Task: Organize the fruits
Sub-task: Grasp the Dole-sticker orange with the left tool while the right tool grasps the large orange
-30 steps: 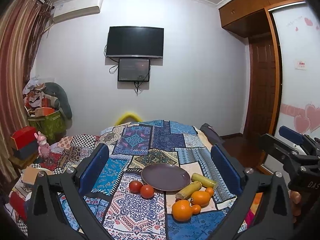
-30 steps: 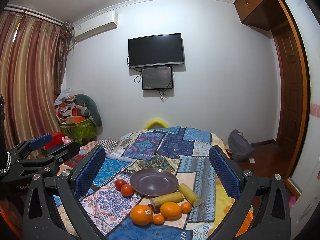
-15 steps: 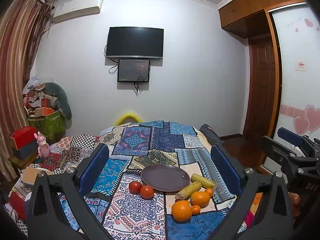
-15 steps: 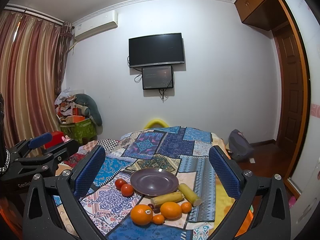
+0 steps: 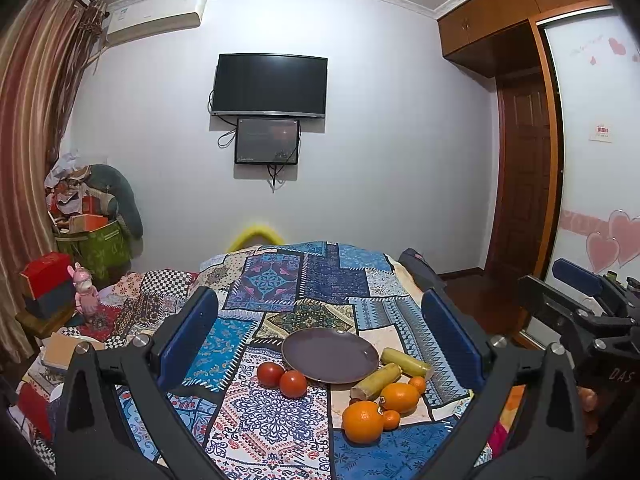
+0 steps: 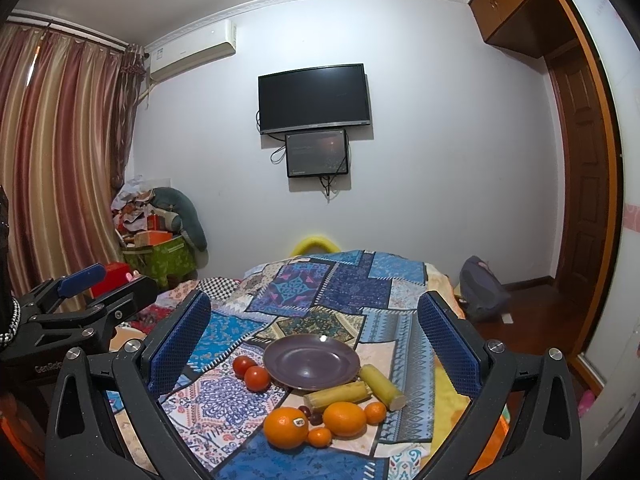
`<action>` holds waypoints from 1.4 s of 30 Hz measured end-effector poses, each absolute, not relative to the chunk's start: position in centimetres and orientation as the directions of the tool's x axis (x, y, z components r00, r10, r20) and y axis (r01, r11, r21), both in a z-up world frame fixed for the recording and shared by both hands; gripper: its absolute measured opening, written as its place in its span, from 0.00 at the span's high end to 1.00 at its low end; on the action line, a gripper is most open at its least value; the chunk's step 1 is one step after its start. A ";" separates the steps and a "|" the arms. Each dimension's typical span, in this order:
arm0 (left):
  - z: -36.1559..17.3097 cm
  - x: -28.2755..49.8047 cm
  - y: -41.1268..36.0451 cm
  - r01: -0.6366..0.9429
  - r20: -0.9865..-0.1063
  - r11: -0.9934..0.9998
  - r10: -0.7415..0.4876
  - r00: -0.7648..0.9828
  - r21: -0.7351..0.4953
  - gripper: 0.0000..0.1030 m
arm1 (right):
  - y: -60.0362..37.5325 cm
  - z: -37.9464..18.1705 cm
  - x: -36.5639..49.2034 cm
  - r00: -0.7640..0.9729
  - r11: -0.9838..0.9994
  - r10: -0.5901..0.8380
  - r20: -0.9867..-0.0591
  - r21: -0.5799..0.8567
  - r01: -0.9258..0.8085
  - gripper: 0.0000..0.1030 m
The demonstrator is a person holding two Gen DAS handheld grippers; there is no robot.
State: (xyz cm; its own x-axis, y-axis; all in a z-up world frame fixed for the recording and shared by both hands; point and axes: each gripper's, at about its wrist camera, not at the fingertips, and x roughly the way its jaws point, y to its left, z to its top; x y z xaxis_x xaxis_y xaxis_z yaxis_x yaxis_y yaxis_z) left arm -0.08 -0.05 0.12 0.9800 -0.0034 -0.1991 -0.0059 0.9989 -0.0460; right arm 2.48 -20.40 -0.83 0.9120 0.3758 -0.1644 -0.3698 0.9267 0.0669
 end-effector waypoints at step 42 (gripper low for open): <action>-13.2 11.1 -4.9 0.133 -0.656 0.988 -0.148 0.740 -0.074 0.32 | -23.5 -11.7 9.1 0.716 0.917 0.387 -0.581 0.166 -0.362 0.48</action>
State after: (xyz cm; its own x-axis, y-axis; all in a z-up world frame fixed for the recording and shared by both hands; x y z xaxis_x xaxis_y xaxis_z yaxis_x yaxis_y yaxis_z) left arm 11.05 -4.87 -13.23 0.7399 -0.1481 -0.6562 0.1326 0.9884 -0.0736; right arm 9.13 -23.48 -11.74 0.7158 0.3874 -0.5810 -0.3619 0.9174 0.1658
